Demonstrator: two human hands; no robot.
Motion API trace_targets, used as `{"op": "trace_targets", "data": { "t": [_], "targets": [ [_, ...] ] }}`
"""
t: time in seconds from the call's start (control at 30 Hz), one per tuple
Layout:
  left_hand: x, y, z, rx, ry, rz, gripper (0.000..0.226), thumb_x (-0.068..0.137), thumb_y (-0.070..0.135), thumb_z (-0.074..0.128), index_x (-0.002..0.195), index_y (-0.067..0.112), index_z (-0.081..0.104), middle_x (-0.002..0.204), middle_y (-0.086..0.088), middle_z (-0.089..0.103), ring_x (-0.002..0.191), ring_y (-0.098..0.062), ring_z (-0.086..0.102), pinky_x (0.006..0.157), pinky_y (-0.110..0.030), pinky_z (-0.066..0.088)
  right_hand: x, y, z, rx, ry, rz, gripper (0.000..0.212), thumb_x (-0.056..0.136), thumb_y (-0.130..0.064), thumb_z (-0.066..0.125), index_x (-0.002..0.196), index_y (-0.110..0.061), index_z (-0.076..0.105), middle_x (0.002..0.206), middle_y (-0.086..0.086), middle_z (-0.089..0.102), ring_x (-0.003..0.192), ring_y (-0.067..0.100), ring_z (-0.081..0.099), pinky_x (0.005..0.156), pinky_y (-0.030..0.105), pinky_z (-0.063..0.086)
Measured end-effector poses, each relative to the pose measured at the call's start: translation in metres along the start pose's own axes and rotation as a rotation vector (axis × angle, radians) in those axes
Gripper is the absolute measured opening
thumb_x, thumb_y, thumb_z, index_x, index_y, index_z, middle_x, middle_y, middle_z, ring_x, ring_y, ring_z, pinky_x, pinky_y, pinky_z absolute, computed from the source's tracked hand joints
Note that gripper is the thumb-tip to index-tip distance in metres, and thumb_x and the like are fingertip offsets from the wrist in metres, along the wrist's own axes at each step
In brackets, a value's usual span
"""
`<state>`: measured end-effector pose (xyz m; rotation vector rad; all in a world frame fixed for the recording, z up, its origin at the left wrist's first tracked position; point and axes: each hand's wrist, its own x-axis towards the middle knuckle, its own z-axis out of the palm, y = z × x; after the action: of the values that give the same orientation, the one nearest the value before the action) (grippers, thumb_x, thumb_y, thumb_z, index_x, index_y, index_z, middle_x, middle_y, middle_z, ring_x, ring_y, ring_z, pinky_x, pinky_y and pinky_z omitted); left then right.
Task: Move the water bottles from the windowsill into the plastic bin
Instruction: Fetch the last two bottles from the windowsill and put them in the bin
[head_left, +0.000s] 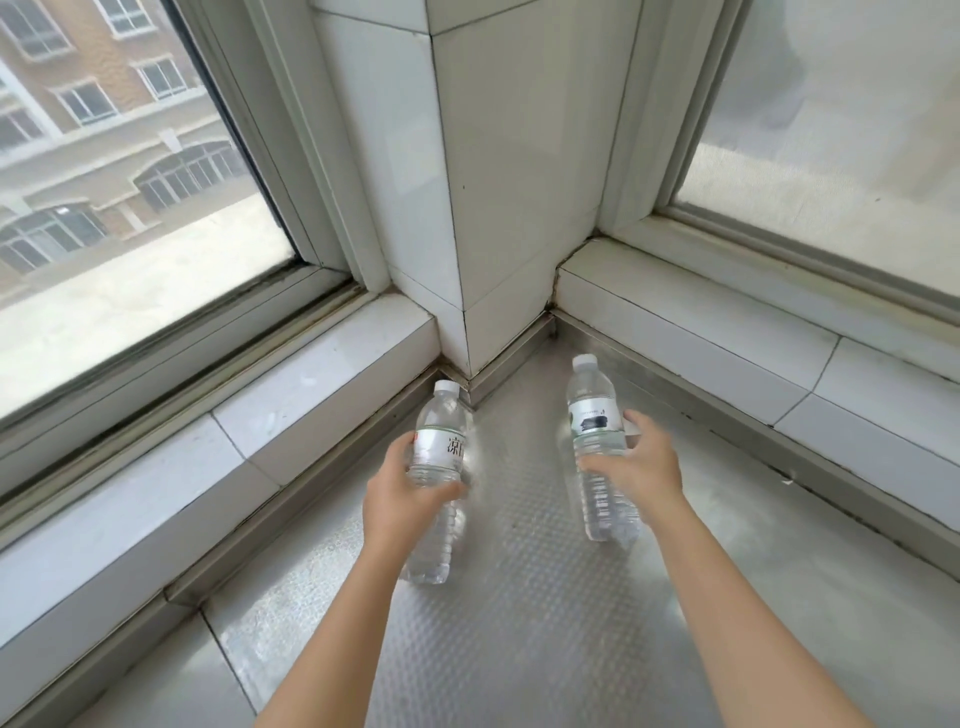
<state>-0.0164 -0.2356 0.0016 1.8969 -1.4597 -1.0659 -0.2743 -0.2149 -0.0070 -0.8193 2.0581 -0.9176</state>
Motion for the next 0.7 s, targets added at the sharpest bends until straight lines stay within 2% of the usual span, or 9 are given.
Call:
{"op": "trace_targets", "data": {
  "t": [0.13,0.23,0.3,0.33,0.4,0.47,0.6,0.7],
  "targets": [
    [-0.031,0.001,-0.030,-0.135,0.052,0.054,0.077,0.062,0.025,0.090,0.128,0.040,0.054,0.104,0.010,0.067,0.082,0.004,0.065,0.069,-0.019,0.046,-0.045,-0.014,0.000,0.124,-0.066,-0.088,0.082,0.048,-0.019,0.084,0.122,-0.035,0.052,0.097,-0.008,0.068,0.083,0.012,0.068,0.078,0.042,0.057],
    [-0.063,-0.002,-0.060,-0.244,0.085,0.102,0.076,0.060,0.018,0.092,0.124,0.038,0.058,0.104,0.010,0.068,0.076,0.010,0.065,0.066,-0.011,0.044,-0.093,-0.031,0.001,0.206,-0.104,-0.164,0.073,0.057,-0.008,0.084,0.117,-0.037,0.052,0.099,-0.006,0.068,0.082,0.011,0.068,0.070,0.031,0.055],
    [-0.085,-0.007,-0.083,-0.298,0.098,0.135,0.077,0.059,0.015,0.093,0.123,0.039,0.058,0.105,0.008,0.068,0.077,0.009,0.066,0.064,-0.007,0.046,-0.127,-0.043,0.004,0.230,-0.119,-0.222,0.075,0.057,-0.009,0.085,0.116,-0.040,0.051,0.102,-0.006,0.067,0.085,0.011,0.068,0.071,0.029,0.053],
    [-0.096,-0.010,-0.096,-0.319,0.101,0.151,0.078,0.058,0.015,0.094,0.123,0.039,0.058,0.105,0.008,0.068,0.078,0.006,0.067,0.067,-0.008,0.047,-0.144,-0.048,0.007,0.238,-0.122,-0.245,0.078,0.056,-0.010,0.086,0.118,-0.040,0.050,0.104,-0.006,0.066,0.088,0.013,0.068,0.073,0.030,0.053],
    [-0.116,-0.017,-0.122,-0.356,0.115,0.177,0.079,0.057,0.016,0.095,0.121,0.043,0.058,0.105,0.008,0.069,0.084,-0.003,0.070,0.077,-0.020,0.052,-0.178,-0.057,0.014,0.247,-0.134,-0.289,0.082,0.054,-0.012,0.088,0.123,-0.038,0.050,0.107,-0.005,0.066,0.089,0.015,0.068,0.076,0.032,0.054],
    [-0.138,-0.024,-0.149,-0.378,0.136,0.201,0.079,0.057,0.017,0.095,0.119,0.046,0.058,0.104,0.010,0.069,0.088,-0.009,0.071,0.082,-0.028,0.055,-0.213,-0.066,0.021,0.263,-0.155,-0.321,0.084,0.054,-0.011,0.088,0.124,-0.036,0.050,0.107,-0.004,0.066,0.085,0.013,0.069,0.073,0.028,0.053],
    [-0.193,-0.046,-0.203,-0.419,0.194,0.242,0.080,0.058,0.014,0.095,0.119,0.047,0.055,0.105,0.012,0.066,0.083,0.008,0.066,0.069,-0.005,0.048,-0.289,-0.074,0.037,0.288,-0.195,-0.377,0.085,0.054,-0.008,0.088,0.123,-0.040,0.050,0.109,-0.006,0.066,0.085,0.009,0.070,0.071,0.026,0.052],
    [-0.236,-0.069,-0.238,-0.449,0.242,0.247,0.080,0.059,0.012,0.095,0.115,0.051,0.053,0.105,0.015,0.064,0.083,0.014,0.063,0.067,0.001,0.044,-0.341,-0.076,0.049,0.295,-0.232,-0.422,0.085,0.053,-0.008,0.089,0.122,-0.040,0.051,0.109,-0.006,0.066,0.091,0.014,0.069,0.077,0.032,0.054]
  ]
}}
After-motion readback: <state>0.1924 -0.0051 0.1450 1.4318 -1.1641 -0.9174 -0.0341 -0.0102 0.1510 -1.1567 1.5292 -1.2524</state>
